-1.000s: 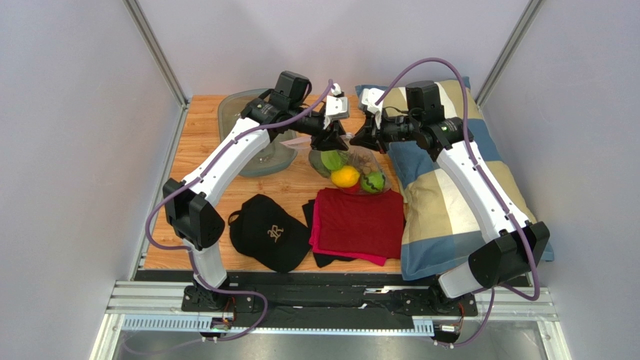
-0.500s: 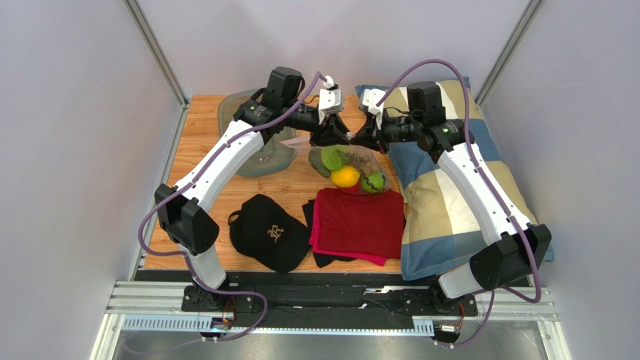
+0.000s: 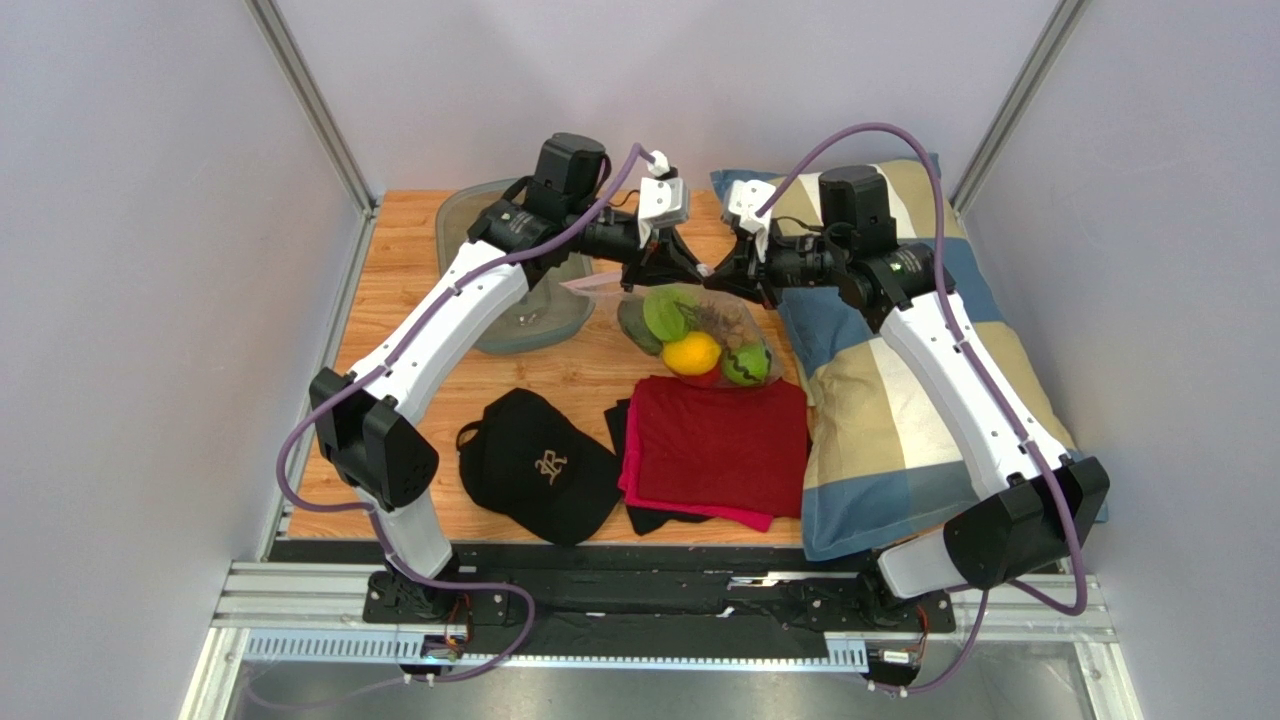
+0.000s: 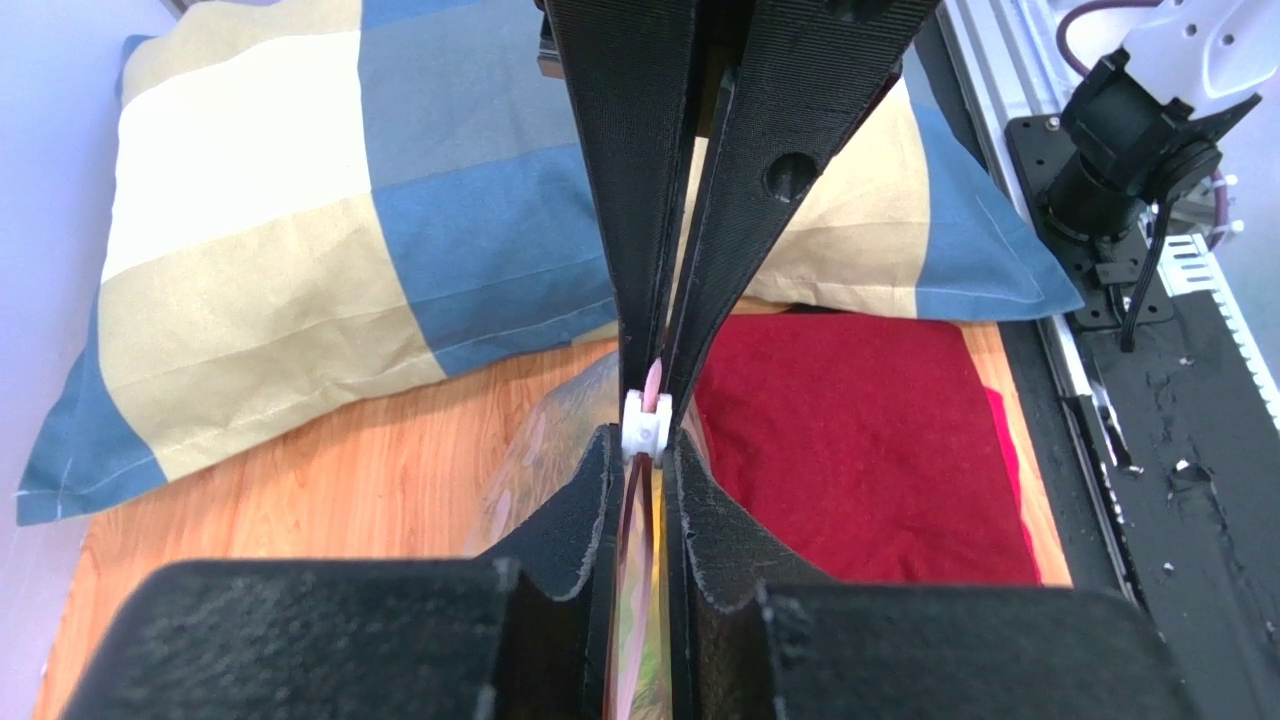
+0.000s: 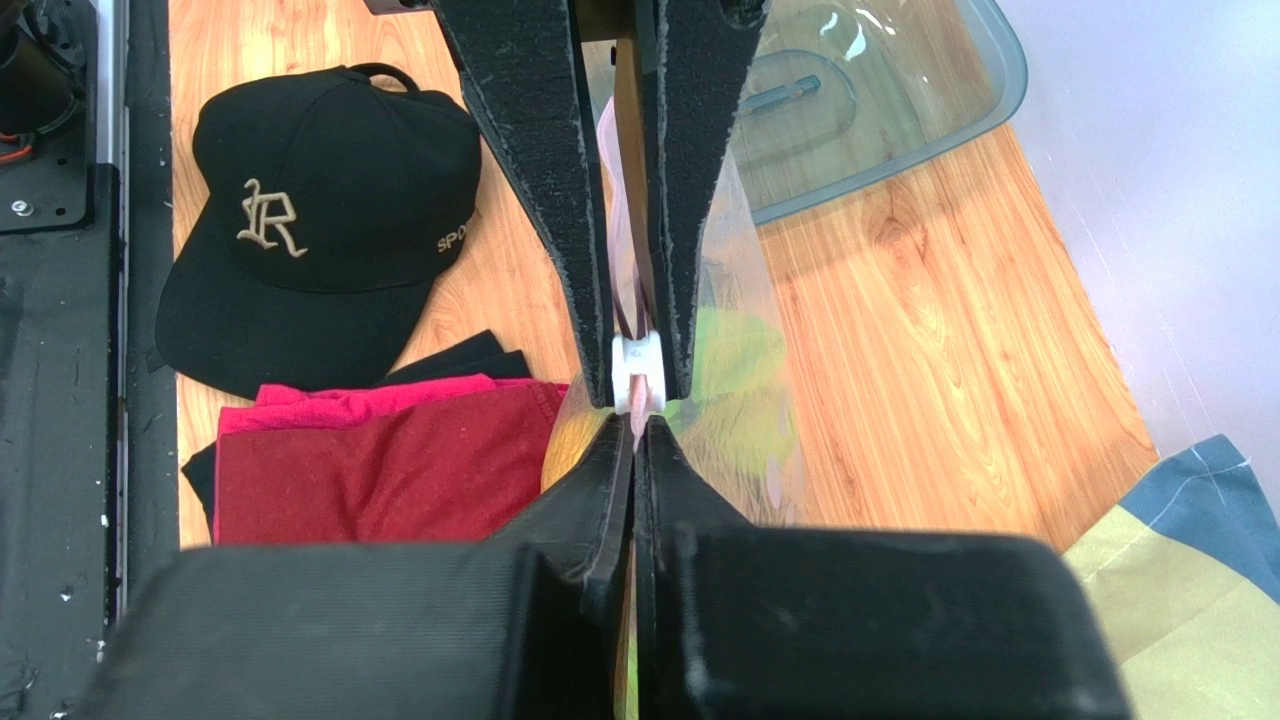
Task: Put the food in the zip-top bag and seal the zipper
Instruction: Zip the zipper food storage bag at the center of the board.
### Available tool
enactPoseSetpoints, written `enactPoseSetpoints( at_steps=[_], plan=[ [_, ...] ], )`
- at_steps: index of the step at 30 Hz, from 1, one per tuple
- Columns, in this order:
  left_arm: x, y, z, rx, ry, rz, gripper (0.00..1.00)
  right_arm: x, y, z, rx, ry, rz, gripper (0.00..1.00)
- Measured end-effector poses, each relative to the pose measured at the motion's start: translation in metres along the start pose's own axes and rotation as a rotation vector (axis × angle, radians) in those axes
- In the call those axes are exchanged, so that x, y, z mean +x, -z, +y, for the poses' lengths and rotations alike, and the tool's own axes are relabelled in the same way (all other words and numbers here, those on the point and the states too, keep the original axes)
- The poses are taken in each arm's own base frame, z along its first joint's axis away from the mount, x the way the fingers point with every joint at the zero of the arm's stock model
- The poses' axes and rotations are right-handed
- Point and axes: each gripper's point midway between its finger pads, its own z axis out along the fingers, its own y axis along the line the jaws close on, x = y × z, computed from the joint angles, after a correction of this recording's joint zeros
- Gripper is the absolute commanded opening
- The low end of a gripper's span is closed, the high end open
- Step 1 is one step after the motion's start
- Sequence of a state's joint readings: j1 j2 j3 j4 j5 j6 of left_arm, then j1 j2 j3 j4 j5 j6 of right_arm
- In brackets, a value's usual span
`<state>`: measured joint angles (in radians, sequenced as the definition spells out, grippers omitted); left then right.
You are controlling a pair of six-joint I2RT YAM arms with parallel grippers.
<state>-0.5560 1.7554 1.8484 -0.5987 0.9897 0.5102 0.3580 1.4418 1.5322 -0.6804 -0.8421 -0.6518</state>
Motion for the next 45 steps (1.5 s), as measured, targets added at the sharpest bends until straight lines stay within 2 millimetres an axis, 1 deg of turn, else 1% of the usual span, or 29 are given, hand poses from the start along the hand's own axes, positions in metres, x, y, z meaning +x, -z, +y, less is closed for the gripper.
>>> enactPoseSetpoints(
  at_steps=[5, 8, 13, 18, 21, 24, 29, 33, 37, 40, 45],
  plan=[
    [0.005, 0.002, 0.001, -0.001, -0.010, 0.009, 0.02, 0.003, 0.001, 0.000, 0.013, -0.004, 0.000, 0.00],
    [0.009, 0.006, 0.003, -0.009, -0.013, 0.021, 0.03, 0.002, 0.004, -0.004, 0.030, -0.010, -0.004, 0.00],
    [0.020, 0.013, 0.009, -0.031, -0.011, 0.050, 0.03, 0.001, 0.010, -0.011, 0.061, -0.034, -0.012, 0.00],
    [0.029, 0.018, 0.010, -0.041, -0.004, 0.070, 0.03, 0.003, 0.015, -0.013, 0.076, -0.057, -0.013, 0.00],
    [0.038, 0.025, 0.014, -0.056, 0.010, 0.086, 0.03, 0.003, 0.018, -0.015, 0.087, -0.066, -0.014, 0.00],
    [0.051, 0.037, 0.022, -0.088, 0.028, 0.112, 0.03, 0.005, 0.022, -0.021, 0.112, -0.089, -0.013, 0.00],
    [0.083, 0.062, 0.032, -0.152, 0.073, 0.171, 0.03, 0.009, 0.031, -0.038, 0.183, -0.136, -0.014, 0.00],
    [0.104, 0.082, 0.040, -0.207, 0.100, 0.214, 0.03, 0.013, 0.039, -0.050, 0.241, -0.165, -0.017, 0.00],
    [0.119, 0.104, 0.051, -0.264, 0.122, 0.246, 0.03, 0.017, 0.043, -0.059, 0.284, -0.186, -0.018, 0.00],
    [0.126, 0.117, 0.057, -0.301, 0.135, 0.264, 0.01, 0.019, 0.045, -0.065, 0.315, -0.195, -0.018, 0.00],
    [0.131, 0.128, 0.063, -0.334, 0.136, 0.283, 0.00, 0.017, 0.048, -0.075, 0.361, -0.192, -0.026, 0.00]
  ],
)
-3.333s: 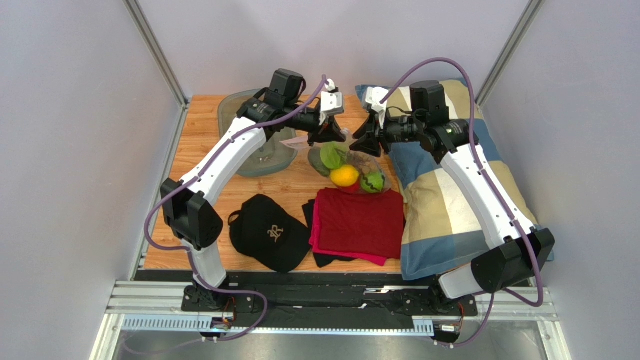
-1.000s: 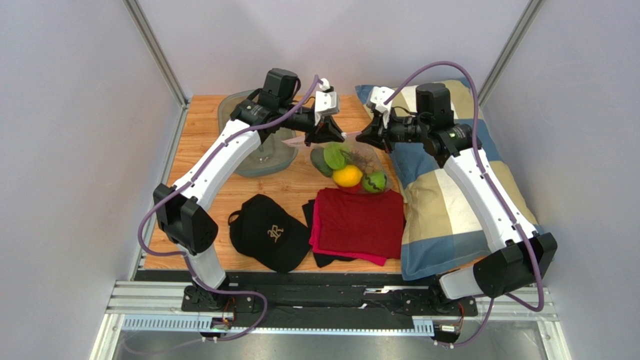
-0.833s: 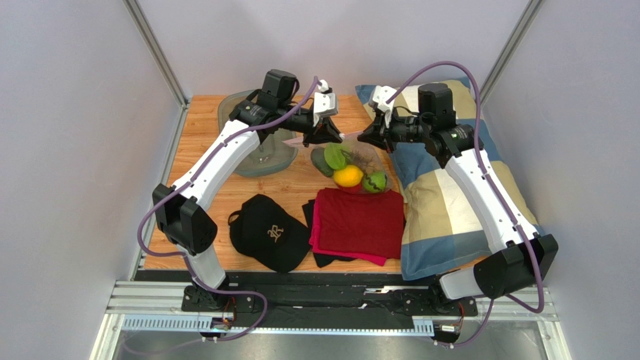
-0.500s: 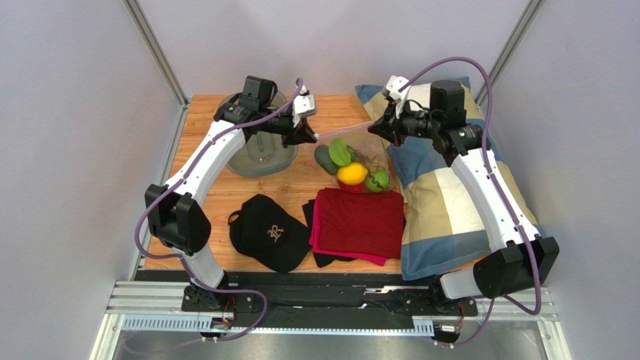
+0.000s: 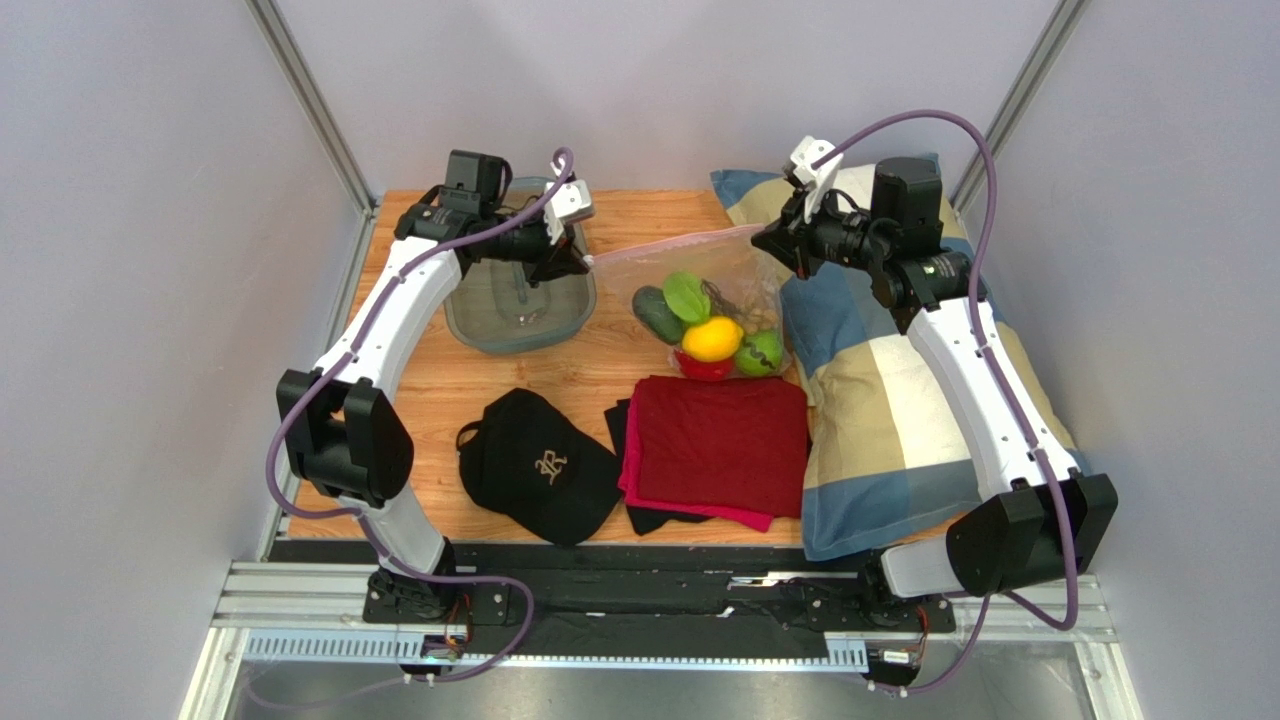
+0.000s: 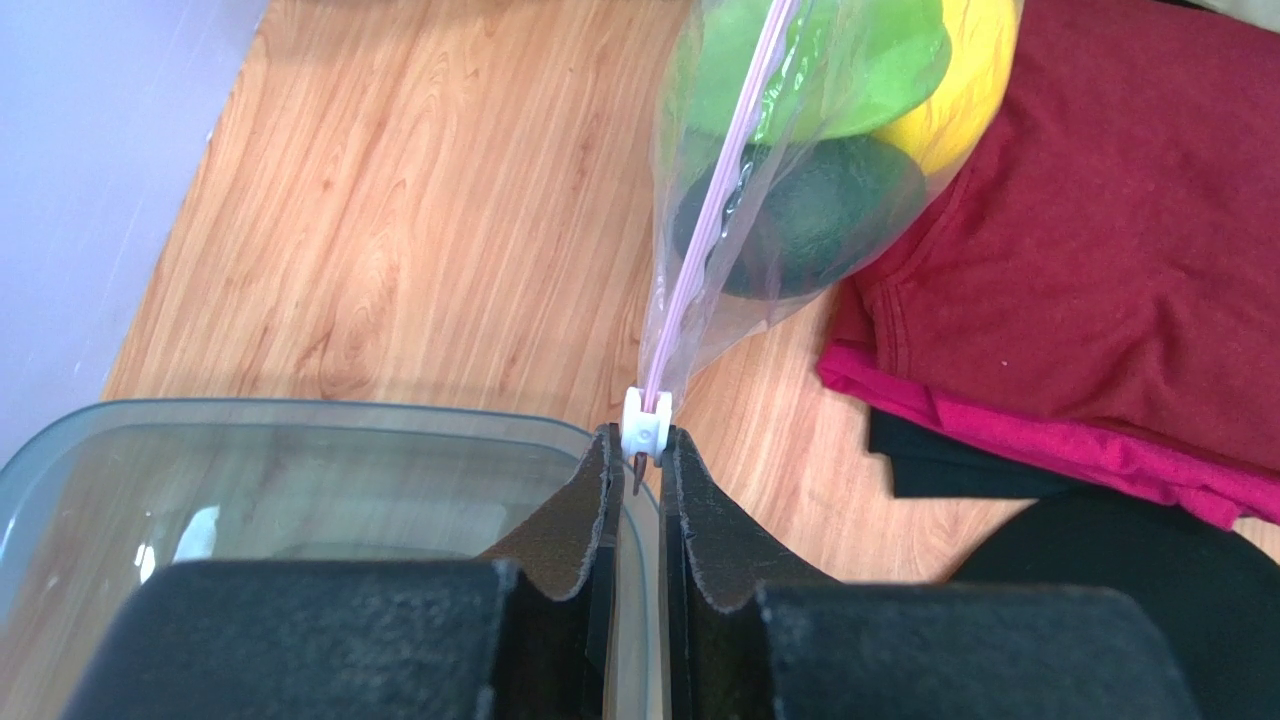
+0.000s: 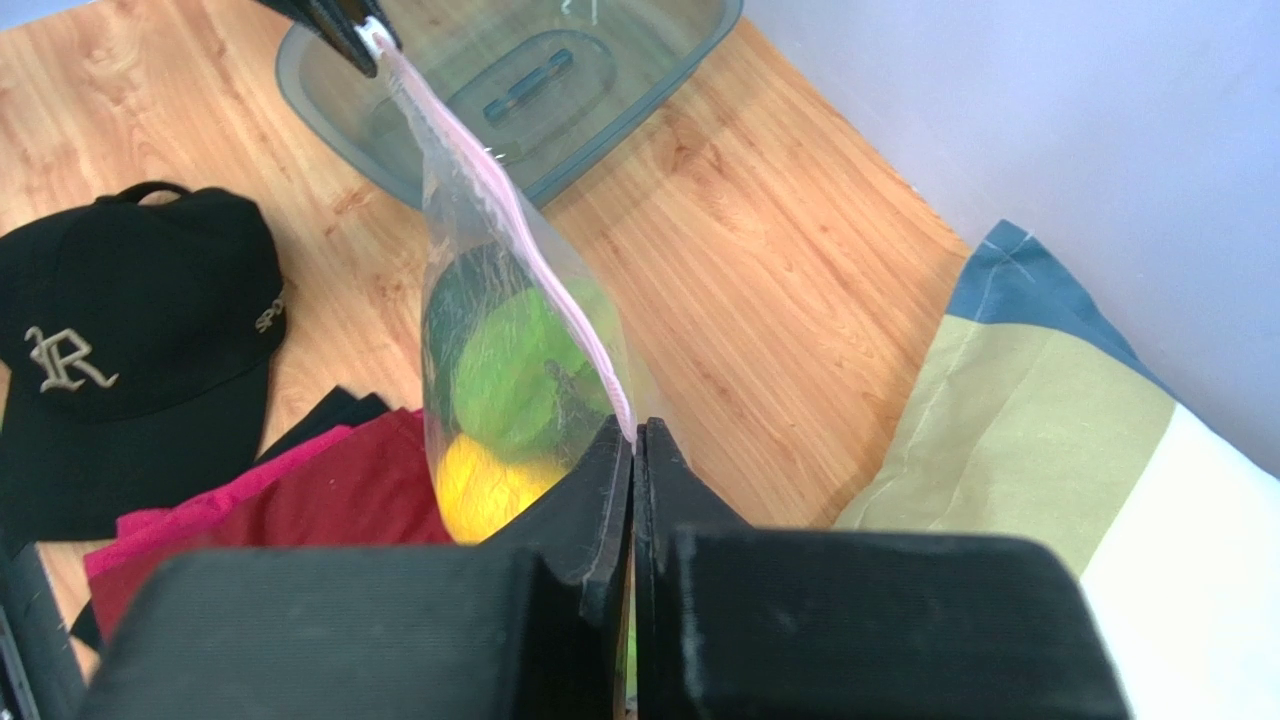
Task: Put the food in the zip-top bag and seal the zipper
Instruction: Zip the zipper food storage bag at the center of the board, then place the zipper food storage bag at the center of the board.
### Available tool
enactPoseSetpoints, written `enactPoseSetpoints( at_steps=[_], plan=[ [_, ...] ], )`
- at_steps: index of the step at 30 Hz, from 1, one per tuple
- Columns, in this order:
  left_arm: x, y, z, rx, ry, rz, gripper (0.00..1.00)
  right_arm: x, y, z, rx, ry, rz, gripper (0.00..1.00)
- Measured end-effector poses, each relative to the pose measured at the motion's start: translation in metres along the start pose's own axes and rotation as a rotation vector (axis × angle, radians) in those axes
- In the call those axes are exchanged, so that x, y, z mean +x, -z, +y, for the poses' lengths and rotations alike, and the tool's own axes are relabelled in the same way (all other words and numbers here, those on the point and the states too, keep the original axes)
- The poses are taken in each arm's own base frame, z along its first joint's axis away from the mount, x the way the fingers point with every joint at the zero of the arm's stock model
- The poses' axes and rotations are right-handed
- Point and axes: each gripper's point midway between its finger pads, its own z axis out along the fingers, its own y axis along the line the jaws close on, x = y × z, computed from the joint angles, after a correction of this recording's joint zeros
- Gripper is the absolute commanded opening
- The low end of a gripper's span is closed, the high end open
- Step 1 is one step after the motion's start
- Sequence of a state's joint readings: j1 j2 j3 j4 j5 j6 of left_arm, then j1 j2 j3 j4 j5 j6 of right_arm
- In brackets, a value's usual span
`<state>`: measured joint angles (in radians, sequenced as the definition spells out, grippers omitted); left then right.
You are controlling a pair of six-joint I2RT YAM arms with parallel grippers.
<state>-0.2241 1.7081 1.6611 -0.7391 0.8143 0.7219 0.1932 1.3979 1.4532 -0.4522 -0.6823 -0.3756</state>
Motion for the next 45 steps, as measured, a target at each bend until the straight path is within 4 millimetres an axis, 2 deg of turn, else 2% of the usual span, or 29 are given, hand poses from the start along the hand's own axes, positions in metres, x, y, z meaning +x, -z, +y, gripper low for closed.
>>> enactPoseSetpoints(
  at_steps=[6, 13, 17, 22, 24, 29, 30, 32, 33, 34, 35, 36, 37, 38, 39, 41, 45],
  plan=[
    [-0.006, 0.006, 0.000, -0.012, -0.015, -0.007, 0.00, -0.001, 0.000, -0.003, 0.020, -0.029, -0.002, 0.00],
    [-0.039, 0.033, -0.006, -0.022, -0.043, -0.053, 0.00, 0.006, 0.003, -0.002, 0.040, -0.089, 0.004, 0.00],
    [-0.054, 0.042, -0.011, -0.015, -0.054, -0.074, 0.00, 0.003, 0.005, -0.003, 0.055, -0.119, -0.004, 0.00],
    [-0.055, 0.042, -0.009, -0.014, -0.022, -0.063, 0.00, 0.010, -0.004, -0.011, 0.066, -0.155, 0.003, 0.00],
    [-0.052, 0.033, 0.004, -0.028, 0.013, -0.044, 0.01, 0.020, -0.018, -0.023, 0.073, -0.179, 0.025, 0.00],
    [-0.029, -0.003, 0.053, -0.094, 0.103, 0.004, 0.15, 0.067, -0.062, -0.067, 0.106, -0.266, 0.107, 0.00],
    [-0.023, -0.011, 0.061, -0.102, 0.119, 0.010, 0.28, 0.077, -0.071, -0.075, 0.112, -0.286, 0.124, 0.00],
    [-0.011, -0.026, 0.074, -0.120, 0.154, 0.021, 0.44, 0.093, -0.085, -0.089, 0.125, -0.309, 0.146, 0.02],
    [-0.006, -0.032, 0.080, -0.131, 0.174, 0.026, 0.59, 0.098, -0.091, -0.096, 0.135, -0.316, 0.153, 0.06],
    [-0.002, -0.036, 0.084, -0.140, 0.187, 0.027, 0.67, 0.103, -0.096, -0.104, 0.146, -0.322, 0.159, 0.10],
    [0.000, -0.040, 0.088, -0.149, 0.201, 0.028, 0.90, 0.107, -0.100, -0.112, 0.157, -0.331, 0.163, 0.21],
    [0.001, -0.041, 0.090, -0.159, 0.212, 0.026, 0.99, 0.111, -0.104, -0.119, 0.165, -0.338, 0.164, 0.27],
    [0.000, -0.042, 0.093, -0.175, 0.230, 0.021, 0.99, 0.112, -0.107, -0.124, 0.172, -0.346, 0.163, 0.36],
    [-0.001, -0.041, 0.096, -0.188, 0.235, 0.017, 0.99, 0.112, -0.109, -0.129, 0.177, -0.350, 0.161, 0.54],
    [-0.004, -0.040, 0.100, -0.208, 0.245, 0.007, 0.99, 0.111, -0.111, -0.134, 0.183, -0.352, 0.155, 0.62],
    [-0.008, -0.038, 0.107, -0.243, 0.250, -0.004, 0.99, 0.107, -0.111, -0.141, 0.196, -0.362, 0.143, 0.74],
    [-0.016, -0.026, 0.111, -0.296, 0.273, -0.009, 0.99, 0.093, -0.106, -0.147, 0.212, -0.375, 0.112, 0.85]
  ],
)
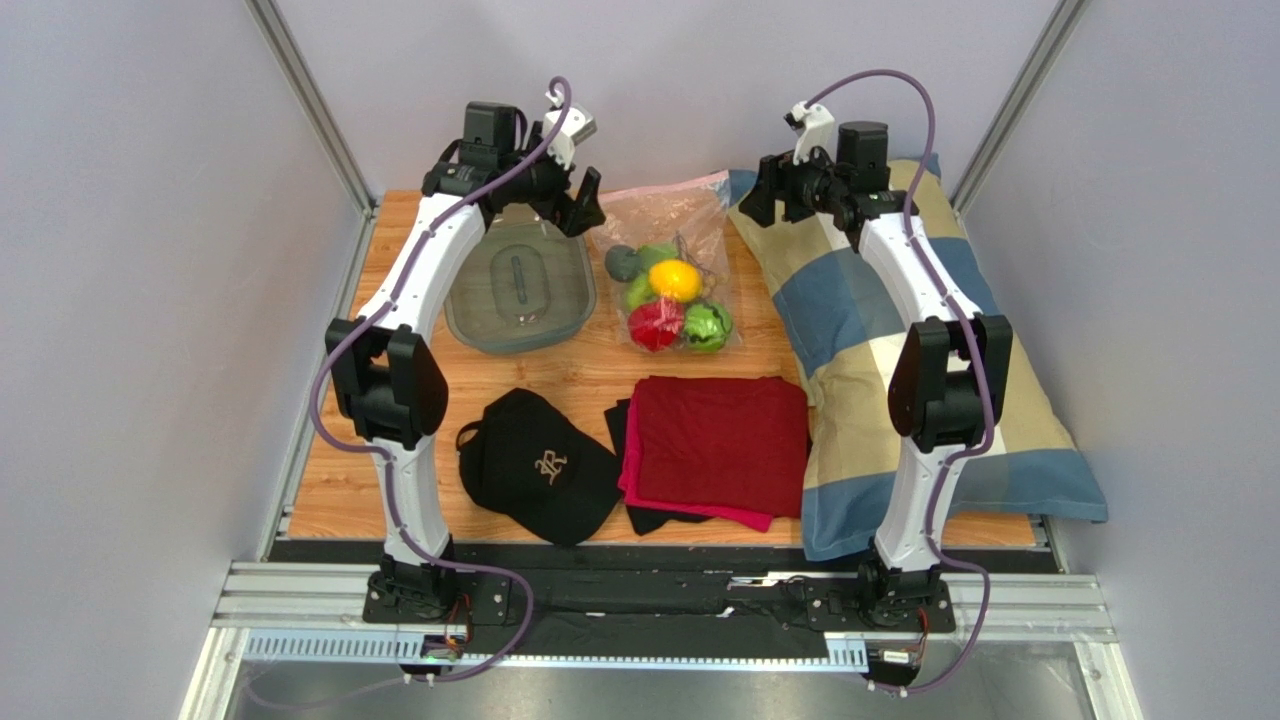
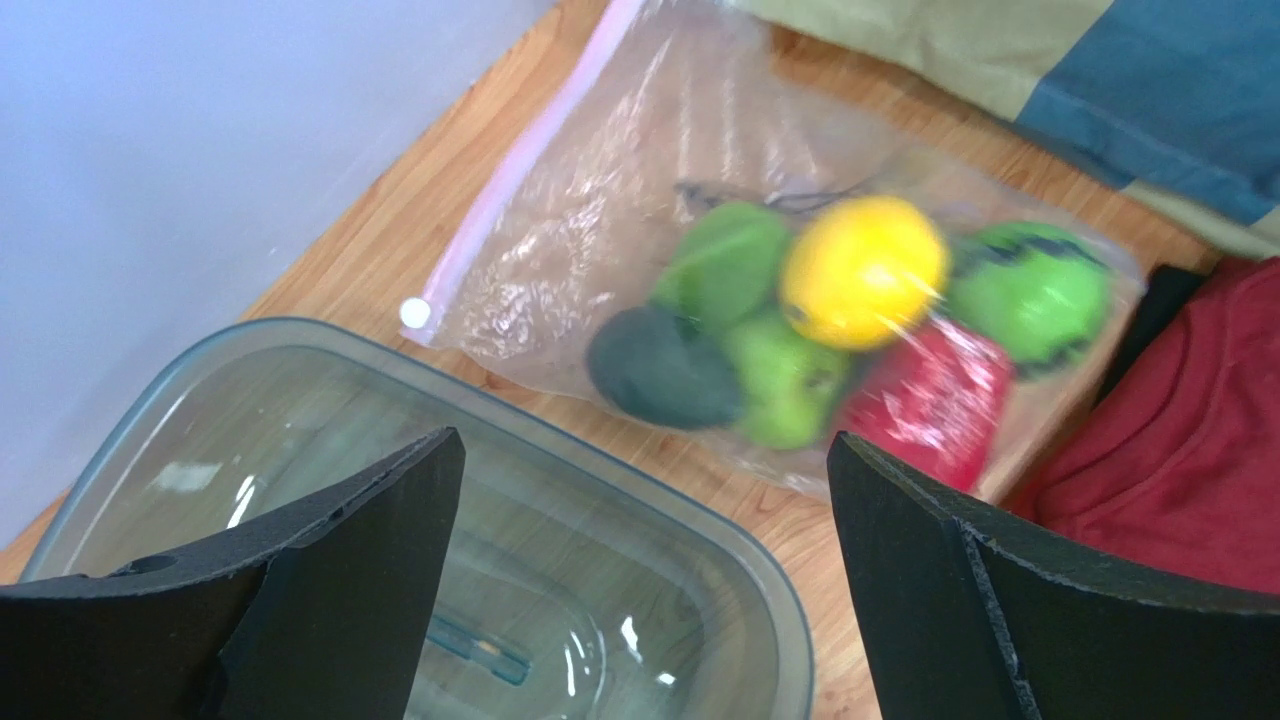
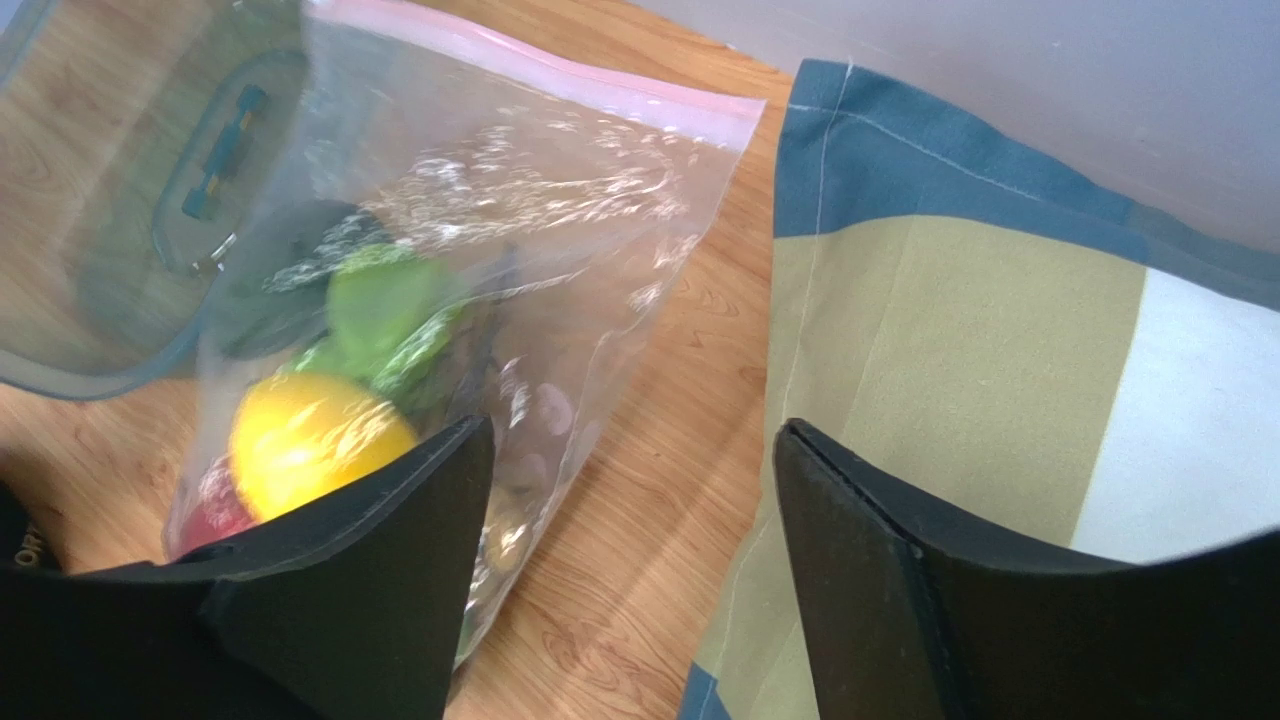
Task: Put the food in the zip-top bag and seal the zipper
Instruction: Place the zipper food storage bag at the center of the board, then reset both arms
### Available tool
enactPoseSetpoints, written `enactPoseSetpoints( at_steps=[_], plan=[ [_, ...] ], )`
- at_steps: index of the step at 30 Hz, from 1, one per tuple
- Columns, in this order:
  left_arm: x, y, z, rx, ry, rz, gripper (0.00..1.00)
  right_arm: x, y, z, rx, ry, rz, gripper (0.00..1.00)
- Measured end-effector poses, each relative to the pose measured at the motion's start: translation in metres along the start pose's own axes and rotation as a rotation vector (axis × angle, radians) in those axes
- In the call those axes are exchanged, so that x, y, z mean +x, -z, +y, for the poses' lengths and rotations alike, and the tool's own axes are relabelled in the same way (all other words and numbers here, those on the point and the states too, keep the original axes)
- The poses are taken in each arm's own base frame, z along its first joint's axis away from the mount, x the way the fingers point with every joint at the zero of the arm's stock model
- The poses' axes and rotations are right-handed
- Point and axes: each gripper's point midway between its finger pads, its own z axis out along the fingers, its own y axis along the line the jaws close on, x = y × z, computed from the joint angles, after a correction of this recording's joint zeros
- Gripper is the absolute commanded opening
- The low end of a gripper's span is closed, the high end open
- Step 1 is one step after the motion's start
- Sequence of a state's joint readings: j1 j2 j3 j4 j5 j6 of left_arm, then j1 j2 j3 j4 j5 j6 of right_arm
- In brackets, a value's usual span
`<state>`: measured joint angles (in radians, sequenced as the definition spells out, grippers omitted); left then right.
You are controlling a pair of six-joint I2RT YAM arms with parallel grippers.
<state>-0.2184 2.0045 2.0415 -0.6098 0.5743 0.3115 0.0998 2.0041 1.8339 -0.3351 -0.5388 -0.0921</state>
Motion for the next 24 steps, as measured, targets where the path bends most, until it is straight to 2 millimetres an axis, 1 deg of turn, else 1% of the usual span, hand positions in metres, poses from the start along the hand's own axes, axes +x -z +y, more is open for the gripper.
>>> enactPoseSetpoints(
  at_steps=[1, 2, 3, 5, 6, 9, 11, 12, 14, 15, 17, 18, 19, 20, 22, 24],
  plan=[
    [-0.005, 0.006, 0.000, -0.008, 0.008, -0.009, 0.99, -0.002, 0.003, 0.000, 0.004, -0.007, -0.003, 0.86],
    [-0.011, 0.013, -0.001, -0.015, 0.017, -0.020, 0.99, -0.005, 0.006, 0.000, 0.005, -0.013, -0.007, 0.91],
    [-0.017, 0.021, -0.003, -0.021, 0.026, -0.031, 0.99, -0.008, 0.010, 0.001, 0.008, -0.017, -0.013, 0.93],
    [-0.031, 0.041, -0.004, -0.037, 0.042, -0.043, 0.99, -0.016, 0.019, 0.003, 0.013, -0.032, -0.023, 0.95],
    [-0.041, 0.051, -0.003, -0.052, 0.046, -0.052, 0.99, -0.022, 0.026, 0.004, 0.018, -0.034, -0.033, 0.95],
    [-0.071, 0.086, 0.001, -0.106, 0.051, -0.079, 0.99, -0.045, 0.056, 0.009, 0.038, -0.052, -0.078, 0.96],
    [-0.080, 0.105, 0.001, -0.127, 0.062, -0.089, 0.99, -0.059, 0.081, 0.013, 0.056, -0.063, -0.109, 0.96],
    [-0.079, 0.116, 0.001, -0.136, 0.083, -0.083, 0.99, -0.065, 0.095, 0.015, 0.066, -0.064, -0.126, 0.96],
    [-0.069, 0.130, 0.002, -0.150, 0.137, -0.064, 0.99, -0.070, 0.121, 0.020, 0.085, -0.067, -0.150, 0.96],
    [-0.059, 0.137, 0.005, -0.161, 0.176, -0.049, 0.99, -0.068, 0.134, 0.021, 0.100, -0.071, -0.156, 0.96],
    [-0.030, 0.149, 0.013, -0.190, 0.274, -0.003, 0.99, -0.058, 0.153, 0.026, 0.119, -0.085, -0.149, 0.96],
    [-0.014, 0.154, 0.017, -0.207, 0.320, 0.021, 0.99, -0.048, 0.160, 0.027, 0.129, -0.099, -0.136, 0.96],
    [0.000, 0.156, 0.019, -0.218, 0.356, 0.044, 0.99, -0.034, 0.164, 0.030, 0.137, -0.115, -0.116, 0.96],
    [0.018, 0.158, 0.022, -0.233, 0.391, 0.075, 0.99, -0.027, 0.166, 0.031, 0.138, -0.126, -0.102, 0.96],
    [0.050, 0.160, 0.025, -0.265, 0.447, 0.140, 0.99, 0.001, 0.167, 0.036, 0.140, -0.160, -0.052, 0.96],
    [0.078, 0.159, 0.019, -0.280, 0.480, 0.203, 0.99, 0.032, 0.168, 0.040, 0.139, -0.196, 0.004, 0.96]
  ],
)
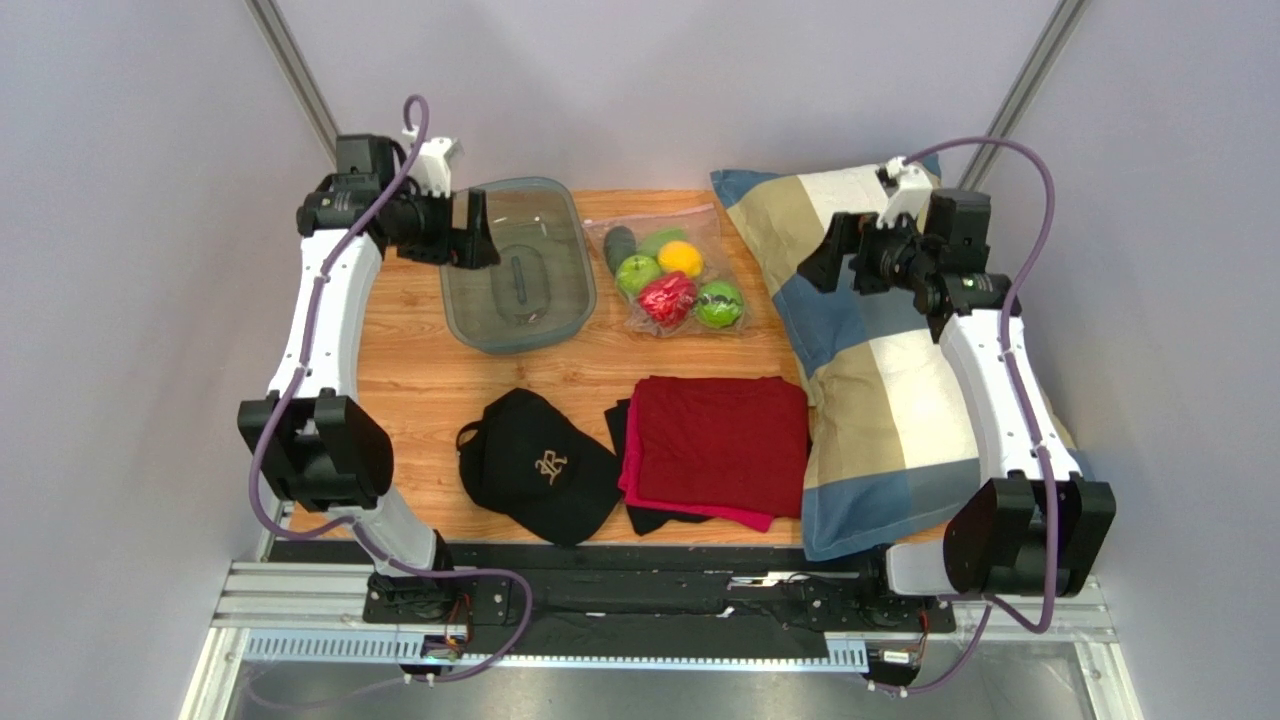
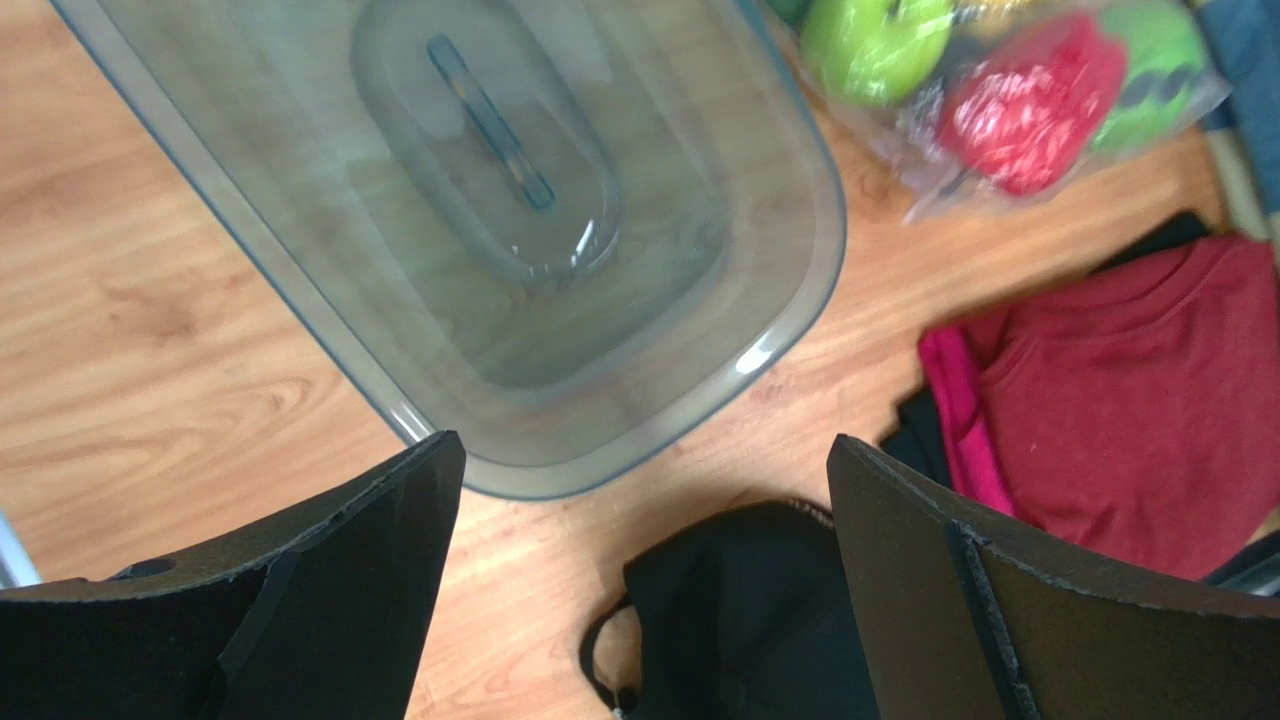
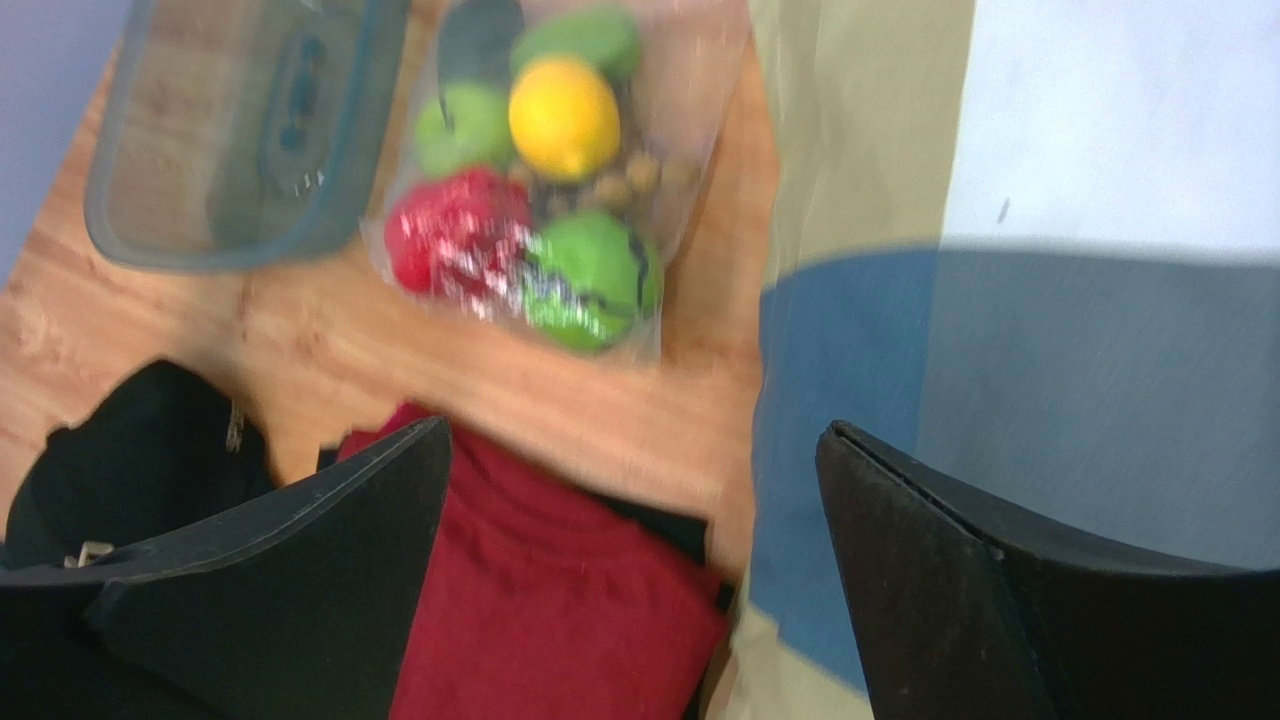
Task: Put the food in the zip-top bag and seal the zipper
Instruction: Reset both arms
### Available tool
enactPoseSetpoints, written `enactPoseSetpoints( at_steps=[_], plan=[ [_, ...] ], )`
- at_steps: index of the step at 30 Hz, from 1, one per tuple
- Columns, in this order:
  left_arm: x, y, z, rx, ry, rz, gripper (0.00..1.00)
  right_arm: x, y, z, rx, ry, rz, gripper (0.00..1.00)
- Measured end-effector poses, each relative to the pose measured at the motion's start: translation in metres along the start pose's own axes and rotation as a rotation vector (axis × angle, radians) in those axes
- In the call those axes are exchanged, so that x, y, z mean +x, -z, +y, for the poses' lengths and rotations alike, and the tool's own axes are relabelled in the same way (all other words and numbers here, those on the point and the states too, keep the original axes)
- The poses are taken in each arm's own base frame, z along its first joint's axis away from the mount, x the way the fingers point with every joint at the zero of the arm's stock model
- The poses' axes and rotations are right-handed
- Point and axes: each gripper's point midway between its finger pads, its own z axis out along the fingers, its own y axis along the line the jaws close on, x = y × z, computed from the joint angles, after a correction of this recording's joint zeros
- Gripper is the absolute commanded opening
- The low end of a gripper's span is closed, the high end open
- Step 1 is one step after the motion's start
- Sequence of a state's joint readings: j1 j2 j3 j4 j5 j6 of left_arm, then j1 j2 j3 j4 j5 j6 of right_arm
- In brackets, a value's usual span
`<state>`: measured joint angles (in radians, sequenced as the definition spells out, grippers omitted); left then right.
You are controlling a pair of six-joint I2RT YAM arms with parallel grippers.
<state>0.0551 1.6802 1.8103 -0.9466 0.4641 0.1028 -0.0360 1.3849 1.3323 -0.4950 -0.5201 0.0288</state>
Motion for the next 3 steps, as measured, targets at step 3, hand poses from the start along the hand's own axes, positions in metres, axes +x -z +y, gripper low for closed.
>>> enactPoseSetpoints(
  at_steps=[3],
  plan=[
    [0.030, -0.002, -0.001, -0.016, 0.007, 0.057, 0.99, 0.031, 0.005, -0.001, 0.011, -0.032, 0.064, 0.96]
  ],
)
